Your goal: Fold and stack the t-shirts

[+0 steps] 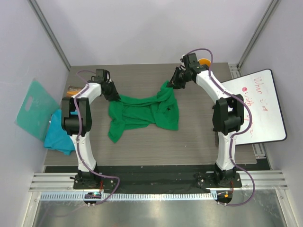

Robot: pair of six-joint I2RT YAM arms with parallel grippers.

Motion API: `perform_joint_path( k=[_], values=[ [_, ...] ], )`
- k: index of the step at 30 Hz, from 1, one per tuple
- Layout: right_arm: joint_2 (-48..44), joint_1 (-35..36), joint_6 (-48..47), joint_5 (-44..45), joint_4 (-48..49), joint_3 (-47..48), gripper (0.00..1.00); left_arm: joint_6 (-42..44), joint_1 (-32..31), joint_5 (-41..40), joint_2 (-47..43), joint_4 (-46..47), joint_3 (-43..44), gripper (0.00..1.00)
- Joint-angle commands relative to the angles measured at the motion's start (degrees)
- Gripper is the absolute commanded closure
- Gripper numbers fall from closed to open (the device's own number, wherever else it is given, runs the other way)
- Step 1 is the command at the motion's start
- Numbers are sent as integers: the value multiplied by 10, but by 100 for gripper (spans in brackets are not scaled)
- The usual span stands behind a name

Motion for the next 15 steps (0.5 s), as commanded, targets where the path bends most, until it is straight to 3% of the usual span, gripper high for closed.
perform_joint_path(
  k=[1,9,15],
  values=[
    [-43,-2,-7,-10,5,1,99,2,-2,-15,13,30,29,78],
    [-64,-2,-2,-17,6,5,99,-9,-4,-27,-47,38,17,98],
    [-154,-2,-3,29,-1,-1,99,-37,-4,-29,-171,52,-42,100]
  ],
)
